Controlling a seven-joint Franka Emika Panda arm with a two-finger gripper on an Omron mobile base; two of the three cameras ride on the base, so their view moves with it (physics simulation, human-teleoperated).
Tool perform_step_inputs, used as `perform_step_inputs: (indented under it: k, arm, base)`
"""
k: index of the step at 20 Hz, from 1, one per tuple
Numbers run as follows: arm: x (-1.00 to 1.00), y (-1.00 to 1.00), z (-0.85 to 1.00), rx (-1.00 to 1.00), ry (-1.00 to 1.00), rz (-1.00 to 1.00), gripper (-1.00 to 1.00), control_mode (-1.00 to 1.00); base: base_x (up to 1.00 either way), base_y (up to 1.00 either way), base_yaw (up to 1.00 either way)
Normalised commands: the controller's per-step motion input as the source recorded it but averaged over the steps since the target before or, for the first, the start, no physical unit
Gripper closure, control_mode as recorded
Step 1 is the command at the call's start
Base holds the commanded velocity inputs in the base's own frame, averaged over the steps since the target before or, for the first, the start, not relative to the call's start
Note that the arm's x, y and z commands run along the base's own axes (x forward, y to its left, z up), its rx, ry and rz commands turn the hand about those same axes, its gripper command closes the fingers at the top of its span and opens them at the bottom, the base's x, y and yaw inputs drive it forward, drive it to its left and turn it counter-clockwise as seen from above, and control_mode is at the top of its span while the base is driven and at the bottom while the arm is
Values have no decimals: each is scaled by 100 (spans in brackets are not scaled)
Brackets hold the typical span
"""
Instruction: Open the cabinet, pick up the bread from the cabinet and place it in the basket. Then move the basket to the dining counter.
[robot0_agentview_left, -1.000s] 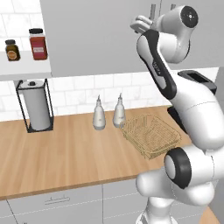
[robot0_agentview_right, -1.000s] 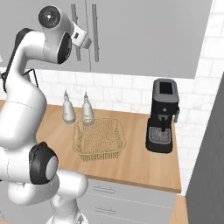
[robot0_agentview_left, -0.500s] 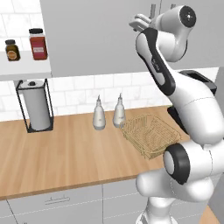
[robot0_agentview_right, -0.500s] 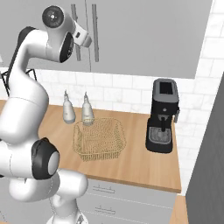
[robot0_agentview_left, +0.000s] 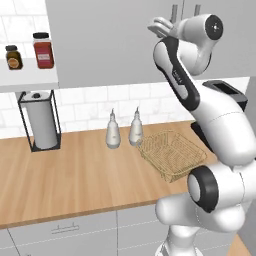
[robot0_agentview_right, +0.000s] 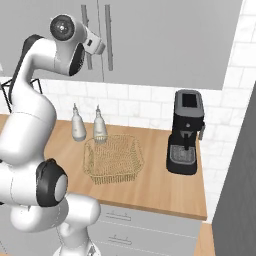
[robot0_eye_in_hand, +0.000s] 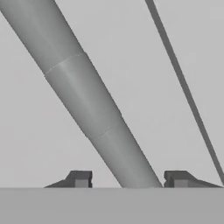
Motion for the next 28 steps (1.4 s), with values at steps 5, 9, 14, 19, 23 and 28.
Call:
perform_step_inputs:
  k: [5,9,14,19,23,28]
  arm:
    - [-14,26,22,1,-5,3,100,-100]
    - [-90,47,34,2,0,4,100,-100]
    - [-100,34,66,0,2,8,100,-100]
    - [-100,59,39,-1,0,7,100,-100]
    - [-100,68,24,-1,0,3,100,-100]
    - [-100,75,21,0,0,0,100,-100]
  base:
    - [0,0,0]
    - [0,0,0]
    - [0,0,0]
    - [0,0,0]
    - [0,0,0]
    - [0,0,0]
